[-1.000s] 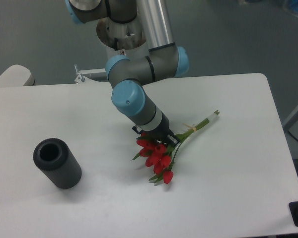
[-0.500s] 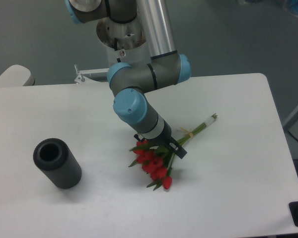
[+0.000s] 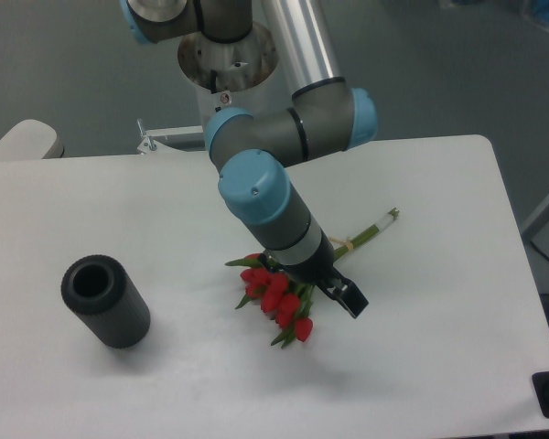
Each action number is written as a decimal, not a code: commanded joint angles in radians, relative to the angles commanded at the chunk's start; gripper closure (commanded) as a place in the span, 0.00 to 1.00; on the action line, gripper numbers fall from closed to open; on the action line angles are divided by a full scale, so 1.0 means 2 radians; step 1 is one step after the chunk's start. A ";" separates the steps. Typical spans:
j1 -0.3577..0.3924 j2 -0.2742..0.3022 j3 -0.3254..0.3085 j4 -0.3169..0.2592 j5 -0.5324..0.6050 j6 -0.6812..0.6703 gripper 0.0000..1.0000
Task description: Place the flowers on the table
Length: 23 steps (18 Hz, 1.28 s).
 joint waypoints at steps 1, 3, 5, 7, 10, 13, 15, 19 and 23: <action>0.006 -0.001 0.016 -0.011 -0.029 0.000 0.02; 0.023 -0.002 0.044 -0.031 -0.077 0.001 0.01; 0.041 -0.002 0.065 -0.061 -0.111 0.011 0.02; 0.060 0.001 0.071 -0.070 -0.134 0.062 0.02; 0.084 0.004 0.075 -0.073 -0.180 0.107 0.01; 0.098 0.005 0.076 -0.081 -0.197 0.141 0.01; 0.101 0.005 0.076 -0.085 -0.197 0.158 0.01; 0.102 0.005 0.075 -0.088 -0.197 0.165 0.01; 0.102 0.005 0.076 -0.087 -0.200 0.165 0.01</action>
